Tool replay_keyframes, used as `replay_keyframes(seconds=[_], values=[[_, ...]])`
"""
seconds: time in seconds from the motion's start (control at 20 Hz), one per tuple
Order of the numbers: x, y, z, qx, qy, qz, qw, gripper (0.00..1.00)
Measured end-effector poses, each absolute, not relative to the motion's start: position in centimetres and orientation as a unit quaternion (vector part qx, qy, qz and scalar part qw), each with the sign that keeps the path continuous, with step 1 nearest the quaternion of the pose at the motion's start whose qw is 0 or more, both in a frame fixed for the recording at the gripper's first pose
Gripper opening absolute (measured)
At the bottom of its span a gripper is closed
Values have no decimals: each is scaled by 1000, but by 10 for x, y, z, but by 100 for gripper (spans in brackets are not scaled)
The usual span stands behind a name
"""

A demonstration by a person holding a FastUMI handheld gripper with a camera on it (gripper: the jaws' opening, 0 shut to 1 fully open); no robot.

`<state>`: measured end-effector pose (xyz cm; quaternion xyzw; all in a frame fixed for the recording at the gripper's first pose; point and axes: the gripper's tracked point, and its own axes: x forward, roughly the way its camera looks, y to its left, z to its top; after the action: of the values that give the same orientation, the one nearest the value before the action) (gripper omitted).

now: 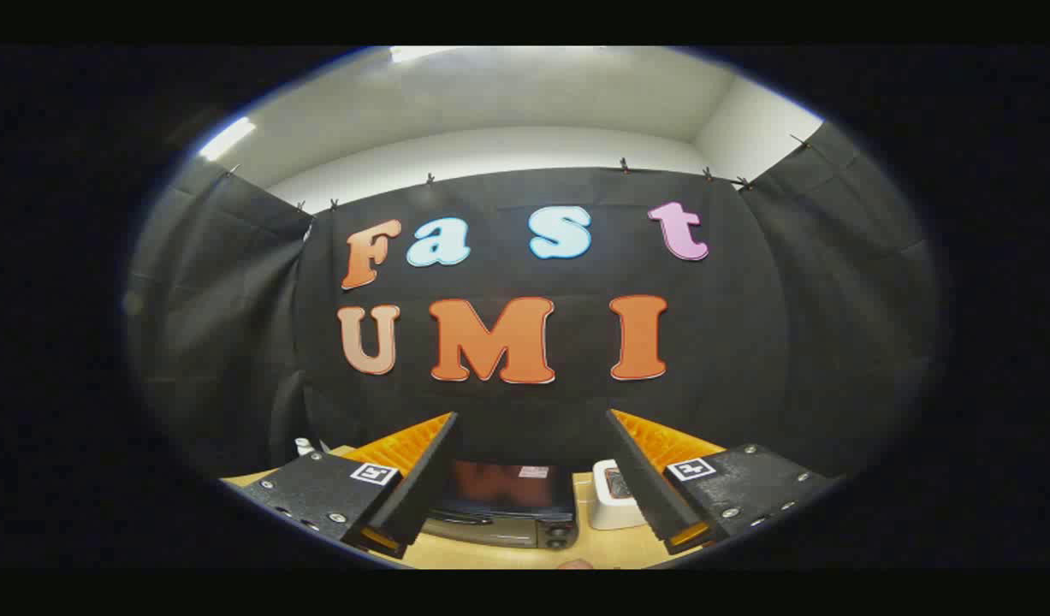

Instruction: Open the toaster oven, put the food inside, and close the toaster oven door.

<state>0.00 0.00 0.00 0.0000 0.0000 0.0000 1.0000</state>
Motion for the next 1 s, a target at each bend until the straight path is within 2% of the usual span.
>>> replay_keyframes(seconds=[0.45, 0.65, 1.0], values=[[-2, 11, 27, -19, -4, -13, 1000, 98], [-4, 15, 23, -20, 20, 0, 1000, 98], [-3, 14, 29, -26, 10, 7, 1000, 98]])
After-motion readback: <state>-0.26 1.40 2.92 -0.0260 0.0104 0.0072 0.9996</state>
